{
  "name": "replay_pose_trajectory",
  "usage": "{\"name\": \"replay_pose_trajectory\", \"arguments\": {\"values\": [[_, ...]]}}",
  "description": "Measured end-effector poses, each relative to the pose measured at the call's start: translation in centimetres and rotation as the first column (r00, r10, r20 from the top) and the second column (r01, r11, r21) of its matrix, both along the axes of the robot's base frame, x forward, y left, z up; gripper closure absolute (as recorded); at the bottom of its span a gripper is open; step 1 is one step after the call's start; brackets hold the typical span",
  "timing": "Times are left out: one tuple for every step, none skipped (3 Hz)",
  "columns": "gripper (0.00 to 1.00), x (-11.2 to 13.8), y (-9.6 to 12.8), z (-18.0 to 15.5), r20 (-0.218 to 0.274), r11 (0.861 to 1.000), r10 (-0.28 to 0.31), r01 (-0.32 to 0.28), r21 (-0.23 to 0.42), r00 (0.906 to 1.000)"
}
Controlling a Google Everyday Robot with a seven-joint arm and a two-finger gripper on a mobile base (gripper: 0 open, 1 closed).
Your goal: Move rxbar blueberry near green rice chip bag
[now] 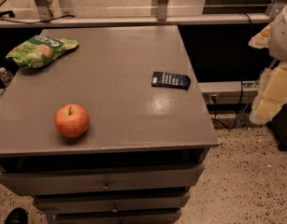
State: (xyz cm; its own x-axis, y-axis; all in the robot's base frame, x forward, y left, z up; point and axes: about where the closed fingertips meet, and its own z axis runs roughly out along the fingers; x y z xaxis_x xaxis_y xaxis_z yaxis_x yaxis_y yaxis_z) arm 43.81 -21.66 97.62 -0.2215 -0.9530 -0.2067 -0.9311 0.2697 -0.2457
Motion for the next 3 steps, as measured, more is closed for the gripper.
{"name": "replay_pose_trajectory", "arguments": {"values": [[0.0,0.0,0.0,0.0,0.0,1.0,0.0,0.0,0.0,1.0],[0.0,0.8,0.9,-1.2,0.031,0.998,-0.002,0.0,0.059,0.9995],[0.0,3.6,2.2,-3.4,0.079,0.983,-0.027,0.012,0.184,0.9965]]}}
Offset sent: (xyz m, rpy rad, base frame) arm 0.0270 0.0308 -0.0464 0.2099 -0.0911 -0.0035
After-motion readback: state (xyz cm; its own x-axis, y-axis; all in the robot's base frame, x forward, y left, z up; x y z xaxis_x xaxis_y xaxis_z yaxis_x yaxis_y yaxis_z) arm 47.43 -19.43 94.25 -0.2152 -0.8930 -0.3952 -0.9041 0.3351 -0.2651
